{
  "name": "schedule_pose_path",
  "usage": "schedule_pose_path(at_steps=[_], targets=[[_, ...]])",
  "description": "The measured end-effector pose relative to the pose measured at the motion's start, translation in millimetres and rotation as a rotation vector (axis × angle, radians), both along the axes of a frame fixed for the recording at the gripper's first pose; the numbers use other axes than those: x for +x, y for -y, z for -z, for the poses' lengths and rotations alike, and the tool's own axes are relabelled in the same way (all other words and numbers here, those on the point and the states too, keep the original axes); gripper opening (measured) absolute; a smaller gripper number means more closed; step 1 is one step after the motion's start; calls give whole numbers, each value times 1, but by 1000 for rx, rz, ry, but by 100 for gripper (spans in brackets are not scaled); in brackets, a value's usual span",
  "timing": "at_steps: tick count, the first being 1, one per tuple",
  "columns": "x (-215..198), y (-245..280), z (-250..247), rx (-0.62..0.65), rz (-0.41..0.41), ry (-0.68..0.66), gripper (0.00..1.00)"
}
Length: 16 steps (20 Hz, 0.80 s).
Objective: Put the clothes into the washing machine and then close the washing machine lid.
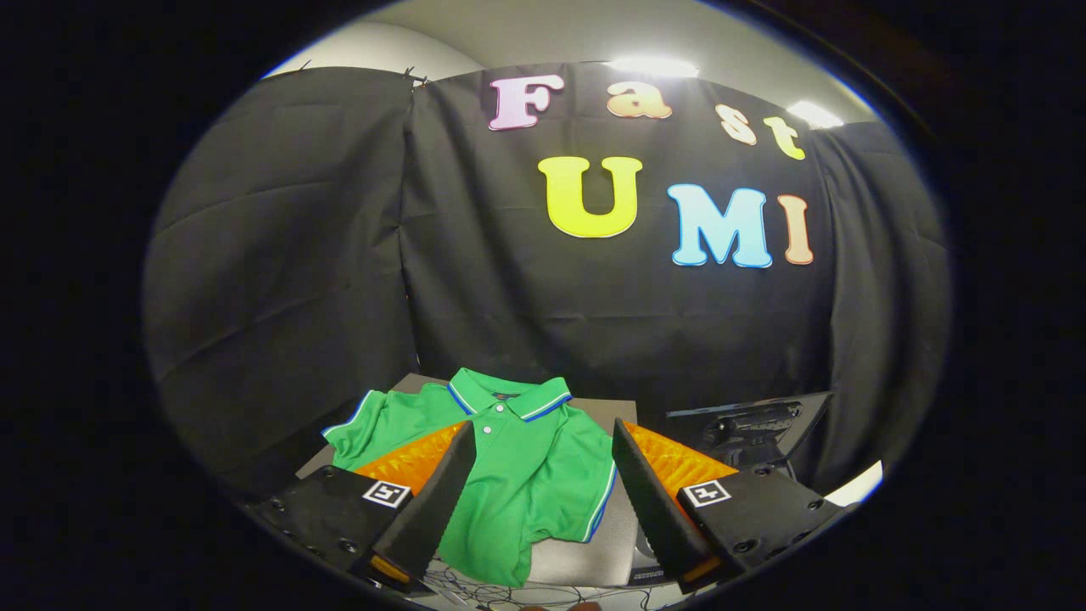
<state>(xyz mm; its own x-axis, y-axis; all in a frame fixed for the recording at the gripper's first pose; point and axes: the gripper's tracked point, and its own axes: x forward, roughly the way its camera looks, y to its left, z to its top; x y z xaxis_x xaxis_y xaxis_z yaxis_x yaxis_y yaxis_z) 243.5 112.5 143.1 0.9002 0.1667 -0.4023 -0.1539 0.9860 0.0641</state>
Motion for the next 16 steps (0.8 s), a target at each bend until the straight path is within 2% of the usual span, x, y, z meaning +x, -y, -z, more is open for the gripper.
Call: schedule_pose_path(at_steps=[7,13,16], targets=[[25,-29,35,1,-23,-213,99],[52,-58,59,33,5,-350,98],[68,-66,75,-12,19,-395,98]])
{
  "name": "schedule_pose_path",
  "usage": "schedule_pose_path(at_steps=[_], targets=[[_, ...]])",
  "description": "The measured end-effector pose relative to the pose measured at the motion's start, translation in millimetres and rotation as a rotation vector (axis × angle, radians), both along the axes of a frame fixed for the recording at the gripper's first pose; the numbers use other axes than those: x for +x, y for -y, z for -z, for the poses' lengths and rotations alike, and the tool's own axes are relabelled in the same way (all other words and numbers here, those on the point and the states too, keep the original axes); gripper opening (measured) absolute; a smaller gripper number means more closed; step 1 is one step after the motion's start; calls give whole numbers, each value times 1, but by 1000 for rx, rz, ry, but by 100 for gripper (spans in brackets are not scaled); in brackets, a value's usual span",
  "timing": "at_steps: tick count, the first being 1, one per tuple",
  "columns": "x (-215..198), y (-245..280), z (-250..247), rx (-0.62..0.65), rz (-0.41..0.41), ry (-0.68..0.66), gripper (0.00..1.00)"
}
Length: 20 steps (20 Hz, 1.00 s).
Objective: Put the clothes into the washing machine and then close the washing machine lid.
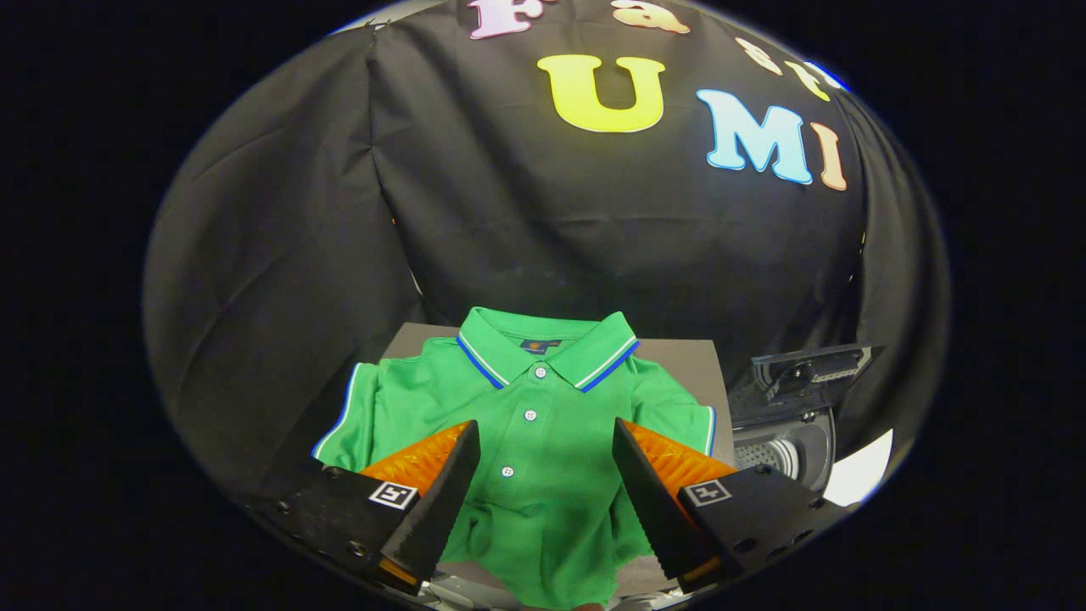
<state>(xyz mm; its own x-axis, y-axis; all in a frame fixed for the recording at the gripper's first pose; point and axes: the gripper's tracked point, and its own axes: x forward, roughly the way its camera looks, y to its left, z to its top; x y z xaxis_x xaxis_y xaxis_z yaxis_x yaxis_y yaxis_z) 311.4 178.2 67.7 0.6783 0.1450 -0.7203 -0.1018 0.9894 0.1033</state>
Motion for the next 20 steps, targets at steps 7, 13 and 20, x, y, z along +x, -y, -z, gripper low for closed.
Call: schedule_pose_path(at_steps=[7,13,20], targets=[[16,-18,29,-37,-8,-36,98],[15,-24,48,-42,-17,-65,98],[12,-25,55,-73,-35,-52,98]])
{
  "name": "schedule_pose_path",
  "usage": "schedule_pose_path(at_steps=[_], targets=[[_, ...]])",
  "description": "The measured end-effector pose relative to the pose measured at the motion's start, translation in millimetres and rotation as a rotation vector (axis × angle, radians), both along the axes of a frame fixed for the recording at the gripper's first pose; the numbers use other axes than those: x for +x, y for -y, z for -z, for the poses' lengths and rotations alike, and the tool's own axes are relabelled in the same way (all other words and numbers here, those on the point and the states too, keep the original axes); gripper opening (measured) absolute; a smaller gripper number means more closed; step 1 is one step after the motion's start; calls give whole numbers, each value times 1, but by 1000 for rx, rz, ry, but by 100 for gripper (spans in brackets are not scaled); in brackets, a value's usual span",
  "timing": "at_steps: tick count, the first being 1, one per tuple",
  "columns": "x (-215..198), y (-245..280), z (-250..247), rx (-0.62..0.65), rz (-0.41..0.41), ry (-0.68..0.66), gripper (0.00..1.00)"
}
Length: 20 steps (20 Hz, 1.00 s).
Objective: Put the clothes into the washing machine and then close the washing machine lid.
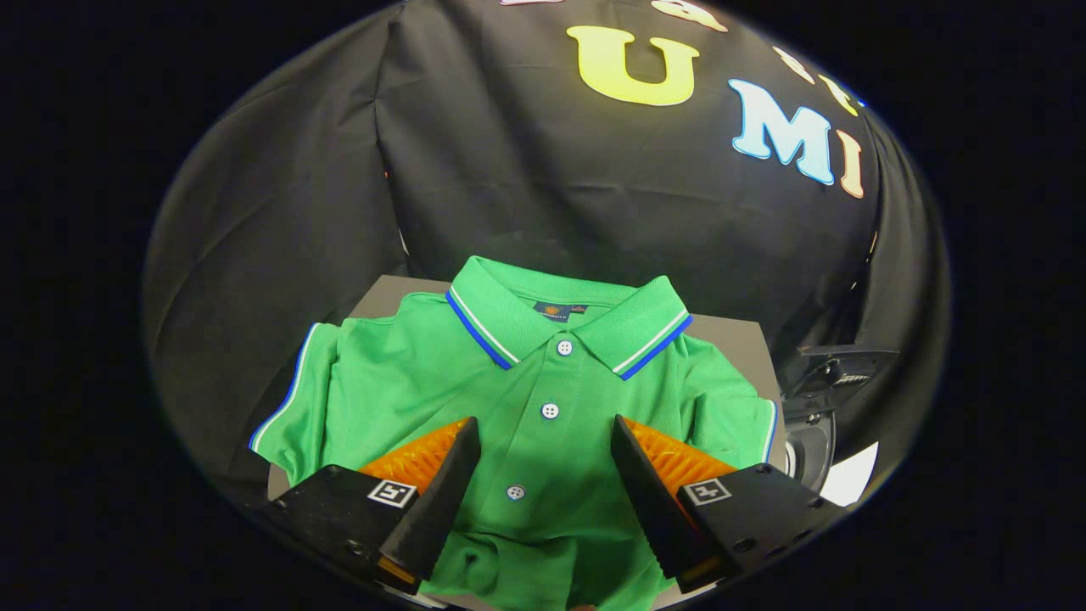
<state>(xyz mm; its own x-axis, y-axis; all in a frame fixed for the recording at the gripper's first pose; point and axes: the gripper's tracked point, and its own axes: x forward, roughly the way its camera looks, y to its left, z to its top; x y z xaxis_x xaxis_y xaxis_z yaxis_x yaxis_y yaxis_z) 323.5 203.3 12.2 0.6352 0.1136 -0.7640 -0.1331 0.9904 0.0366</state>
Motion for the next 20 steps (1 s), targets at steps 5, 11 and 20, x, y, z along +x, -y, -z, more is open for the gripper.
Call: schedule_pose_path(at_steps=[5,11,20], targets=[[2,0,0,-6,-8,15,98],[1,-6,-1,-2,-39,35,76],[1,-12,-5,-74,-112,147,2]])
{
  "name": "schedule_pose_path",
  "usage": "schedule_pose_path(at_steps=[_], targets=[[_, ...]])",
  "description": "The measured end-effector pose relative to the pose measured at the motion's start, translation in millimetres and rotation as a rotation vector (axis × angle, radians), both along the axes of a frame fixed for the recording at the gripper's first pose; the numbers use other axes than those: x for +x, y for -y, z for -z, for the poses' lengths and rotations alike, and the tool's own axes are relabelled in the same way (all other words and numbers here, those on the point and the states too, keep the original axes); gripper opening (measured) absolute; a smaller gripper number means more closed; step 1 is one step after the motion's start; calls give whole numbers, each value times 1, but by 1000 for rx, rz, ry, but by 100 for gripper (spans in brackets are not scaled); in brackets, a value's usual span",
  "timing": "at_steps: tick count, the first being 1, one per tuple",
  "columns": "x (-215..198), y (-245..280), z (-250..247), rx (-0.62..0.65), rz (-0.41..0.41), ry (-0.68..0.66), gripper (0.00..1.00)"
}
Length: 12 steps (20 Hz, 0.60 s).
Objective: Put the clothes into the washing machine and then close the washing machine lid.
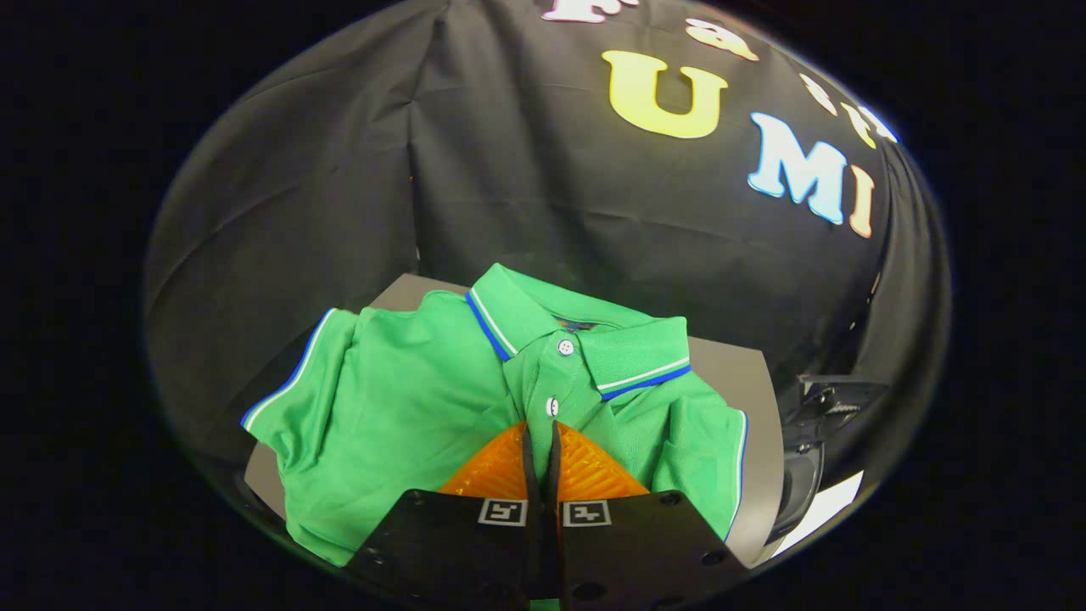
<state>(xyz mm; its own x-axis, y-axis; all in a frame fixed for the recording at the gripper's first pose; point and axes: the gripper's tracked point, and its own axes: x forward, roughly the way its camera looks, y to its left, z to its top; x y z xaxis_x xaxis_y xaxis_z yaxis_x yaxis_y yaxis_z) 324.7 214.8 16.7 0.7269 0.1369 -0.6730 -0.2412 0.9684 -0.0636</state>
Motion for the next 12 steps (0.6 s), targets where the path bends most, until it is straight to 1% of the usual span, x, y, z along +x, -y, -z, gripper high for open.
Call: schedule_pose_path(at_steps=[2,4,8,10,12], targets=[[-3,1,-4,5,-15,14,2],[-3,1,-12,65,11,36,2],[4,12,-47,121,35,126,2],[4,16,-67,170,50,161,1],[2,24,-88,173,49,206,2]])
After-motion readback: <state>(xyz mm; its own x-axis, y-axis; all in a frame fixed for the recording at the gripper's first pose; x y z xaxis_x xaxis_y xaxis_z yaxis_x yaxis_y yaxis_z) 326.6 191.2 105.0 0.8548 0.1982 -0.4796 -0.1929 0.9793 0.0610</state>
